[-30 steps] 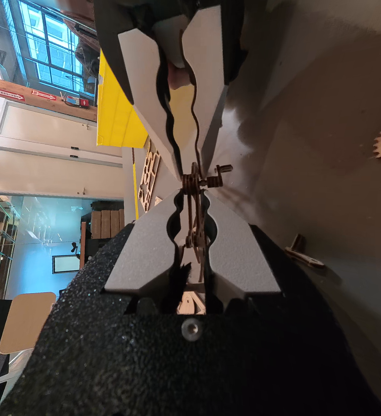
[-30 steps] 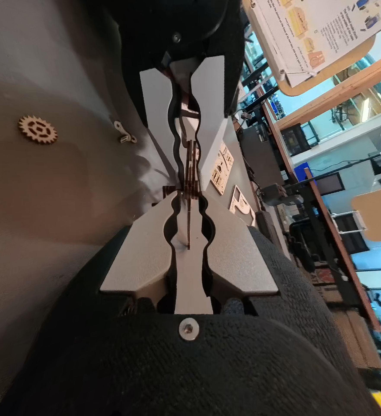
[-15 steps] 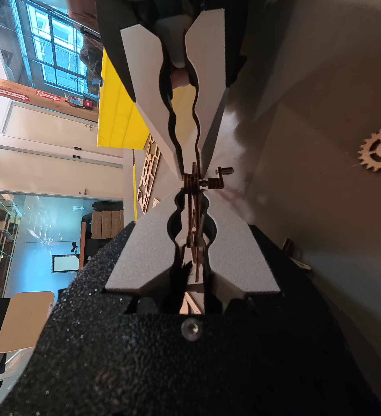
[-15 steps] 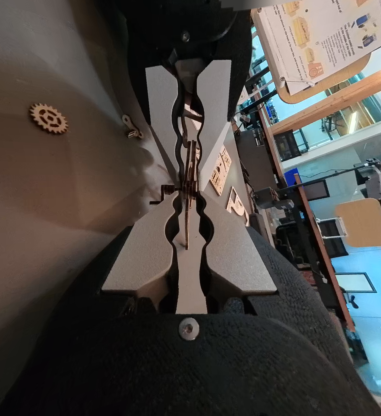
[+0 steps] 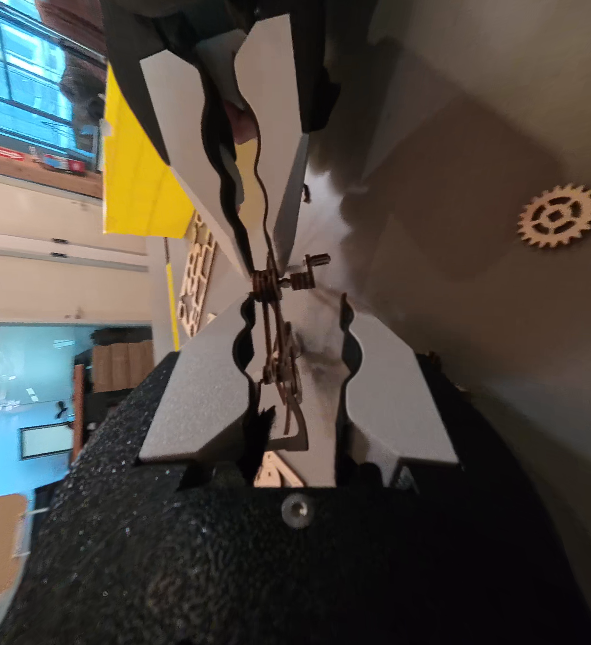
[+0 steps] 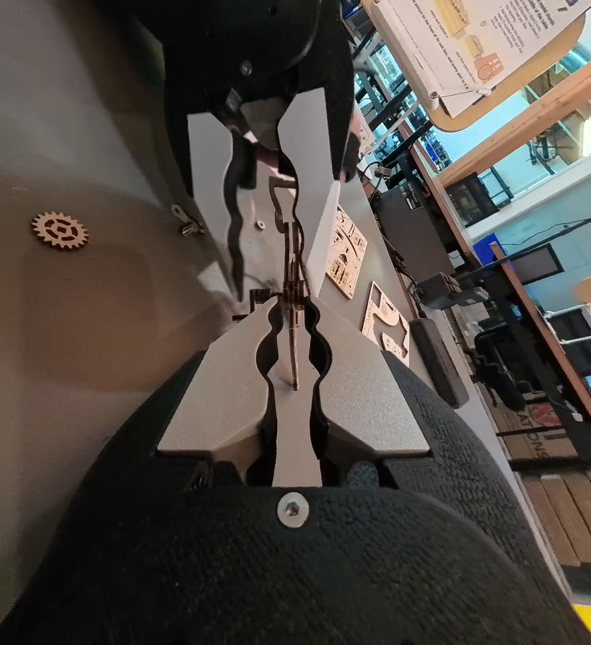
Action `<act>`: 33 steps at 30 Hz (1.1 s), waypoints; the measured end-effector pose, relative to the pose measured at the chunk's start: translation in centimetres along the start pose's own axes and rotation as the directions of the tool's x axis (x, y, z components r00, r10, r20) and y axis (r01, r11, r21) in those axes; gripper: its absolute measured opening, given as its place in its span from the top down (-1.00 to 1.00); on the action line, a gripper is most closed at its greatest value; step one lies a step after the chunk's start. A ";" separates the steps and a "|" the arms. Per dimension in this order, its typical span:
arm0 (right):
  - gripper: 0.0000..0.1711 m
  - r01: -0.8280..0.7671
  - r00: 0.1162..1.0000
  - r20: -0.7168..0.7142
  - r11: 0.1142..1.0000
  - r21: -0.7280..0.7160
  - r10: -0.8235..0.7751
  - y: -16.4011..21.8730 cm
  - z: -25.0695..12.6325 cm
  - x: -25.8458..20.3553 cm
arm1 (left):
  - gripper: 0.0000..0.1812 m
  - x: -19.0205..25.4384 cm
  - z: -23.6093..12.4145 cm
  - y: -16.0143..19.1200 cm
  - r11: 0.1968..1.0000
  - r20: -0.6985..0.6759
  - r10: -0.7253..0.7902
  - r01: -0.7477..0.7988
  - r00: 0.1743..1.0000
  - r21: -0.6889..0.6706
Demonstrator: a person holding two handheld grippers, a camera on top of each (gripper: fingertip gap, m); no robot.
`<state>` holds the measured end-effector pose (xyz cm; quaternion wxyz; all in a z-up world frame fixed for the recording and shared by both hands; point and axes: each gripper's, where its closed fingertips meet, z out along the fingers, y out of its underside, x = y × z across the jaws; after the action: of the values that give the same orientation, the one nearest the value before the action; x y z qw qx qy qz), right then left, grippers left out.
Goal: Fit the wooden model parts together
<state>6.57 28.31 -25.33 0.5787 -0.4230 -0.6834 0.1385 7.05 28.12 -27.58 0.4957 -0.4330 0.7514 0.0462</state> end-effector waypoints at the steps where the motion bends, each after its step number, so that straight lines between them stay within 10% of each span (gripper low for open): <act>1: 0.89 -0.006 1.000 0.001 1.000 0.001 0.006 0.0 0.0 0.0 | 0.45 0.1 0.0 -0.1 1.000 -0.012 -0.020 0.020 1.000 0.008; 33: 0.87 -0.128 0.990 0.073 0.989 0.069 0.123 -1.1 -0.2 -0.4 | 0.66 -0.3 -0.3 -1.1 0.982 -0.005 -0.160 0.160 0.987 0.098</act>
<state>6.26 27.27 -24.82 0.5603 -0.4387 -0.6693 0.2138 7.66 27.47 -26.74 0.5195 -0.4669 0.7150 -0.0301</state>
